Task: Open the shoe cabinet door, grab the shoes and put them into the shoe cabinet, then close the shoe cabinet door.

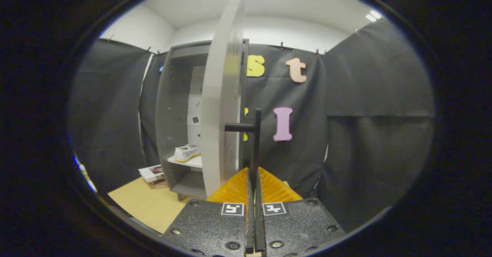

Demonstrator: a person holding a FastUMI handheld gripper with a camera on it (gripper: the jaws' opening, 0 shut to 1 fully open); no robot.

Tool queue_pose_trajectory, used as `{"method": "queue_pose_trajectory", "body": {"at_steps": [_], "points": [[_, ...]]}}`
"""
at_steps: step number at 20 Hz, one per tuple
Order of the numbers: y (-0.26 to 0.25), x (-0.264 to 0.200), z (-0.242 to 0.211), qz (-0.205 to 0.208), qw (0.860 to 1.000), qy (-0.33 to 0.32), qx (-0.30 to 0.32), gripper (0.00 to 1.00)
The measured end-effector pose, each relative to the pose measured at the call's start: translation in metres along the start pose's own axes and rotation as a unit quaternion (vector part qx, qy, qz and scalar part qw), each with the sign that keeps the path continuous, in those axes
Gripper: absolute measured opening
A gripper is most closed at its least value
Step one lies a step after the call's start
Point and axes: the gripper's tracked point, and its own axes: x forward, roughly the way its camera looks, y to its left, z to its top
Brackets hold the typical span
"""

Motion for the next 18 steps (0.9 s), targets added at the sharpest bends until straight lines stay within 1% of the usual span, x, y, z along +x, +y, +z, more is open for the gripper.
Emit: {"method": "queue_pose_trajectory", "body": {"at_steps": [2, 3, 4, 5, 6, 7, 9, 11, 13, 14, 18], "points": [[0.006, -0.004, -0.003, 0.019, 0.999, 0.003, 0.027, 0.10], [0.006, -0.005, -0.002, 0.017, 1.000, -0.004, 0.023, 0.14], [0.002, -0.005, 0.000, 0.003, 1.000, -0.012, 0.014, 0.15], [-0.001, -0.010, 0.001, -0.008, 1.000, -0.021, 0.007, 0.26], [-0.009, -0.019, -0.001, -0.021, 0.999, -0.030, 0.006, 0.33], [-0.013, -0.030, -0.002, -0.039, 0.998, -0.040, 0.004, 0.51], [-0.011, -0.051, -0.008, -0.063, 0.996, -0.057, -0.003, 0.74], [-0.005, -0.068, -0.011, -0.087, 0.993, -0.070, -0.028, 0.97], [0.003, -0.077, -0.021, -0.112, 0.990, -0.075, -0.044, 0.99], [0.012, -0.079, -0.027, -0.110, 0.990, -0.072, -0.047, 0.99], [0.076, -0.073, -0.057, -0.039, 0.997, -0.064, -0.031, 0.99]]}}
